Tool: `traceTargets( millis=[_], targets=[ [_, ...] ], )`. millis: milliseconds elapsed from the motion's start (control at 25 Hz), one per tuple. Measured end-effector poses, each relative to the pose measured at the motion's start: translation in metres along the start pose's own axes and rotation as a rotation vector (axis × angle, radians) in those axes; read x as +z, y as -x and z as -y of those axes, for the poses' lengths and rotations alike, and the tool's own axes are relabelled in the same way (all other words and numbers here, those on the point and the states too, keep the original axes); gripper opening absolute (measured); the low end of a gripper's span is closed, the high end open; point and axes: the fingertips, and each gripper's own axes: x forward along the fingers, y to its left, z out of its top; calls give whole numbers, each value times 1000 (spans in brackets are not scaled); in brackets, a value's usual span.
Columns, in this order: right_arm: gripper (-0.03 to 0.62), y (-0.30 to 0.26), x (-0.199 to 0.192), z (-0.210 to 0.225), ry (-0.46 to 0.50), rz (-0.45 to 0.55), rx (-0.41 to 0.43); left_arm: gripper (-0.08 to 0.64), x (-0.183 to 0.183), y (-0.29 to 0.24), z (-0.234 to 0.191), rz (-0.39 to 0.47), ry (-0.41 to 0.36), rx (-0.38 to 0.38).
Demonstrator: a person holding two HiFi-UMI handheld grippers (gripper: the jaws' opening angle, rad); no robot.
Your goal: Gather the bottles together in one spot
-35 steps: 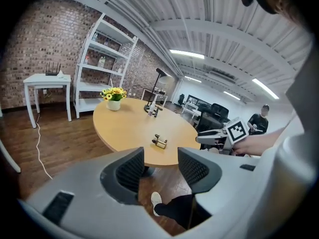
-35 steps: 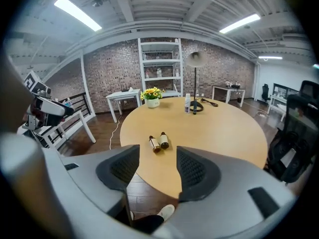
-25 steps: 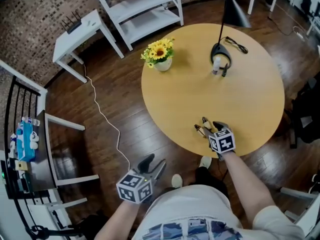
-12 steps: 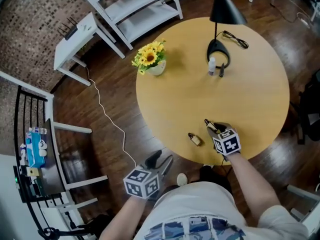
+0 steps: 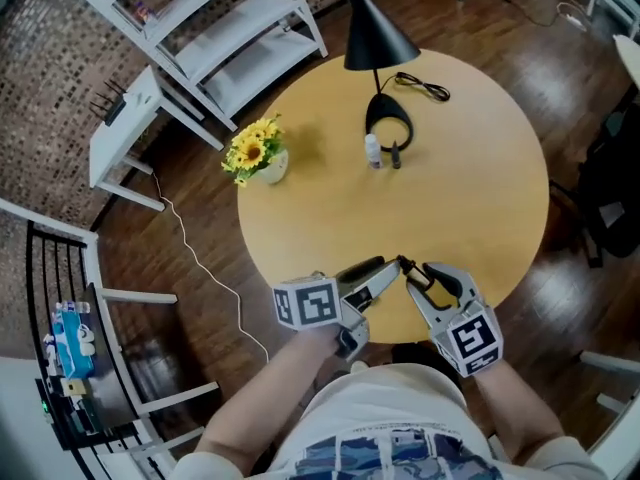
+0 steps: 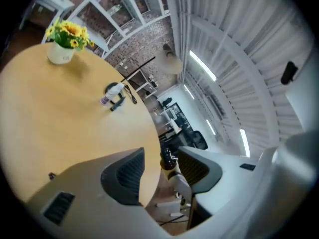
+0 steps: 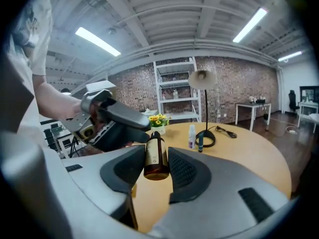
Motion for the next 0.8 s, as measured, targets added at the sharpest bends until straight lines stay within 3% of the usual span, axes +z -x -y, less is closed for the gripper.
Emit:
traceTargets(
  millis=[160,240,440,560,600,800],
  targets=[
    [163,23,1,20,73,30,-59,182,-9,-47,26,-86,27,-64],
    [164,34,-5,30,73,29,-84,106,-17,-65,35,-130,-12,-57],
    [169,57,-17,55,78,45,-129,78,-30,-95,62,-231,-176,-79],
    [197,65,-24,69,63,33,-153,74,-24,-106,74,-233,-263,-92],
    [247,67,-27,74,56,20,-163,74,-18,-109,74,-222,-300,-79],
    [279,88,-45,102,19,-38,-222,74,25,-130,59,-139,-593,78]
  ],
)
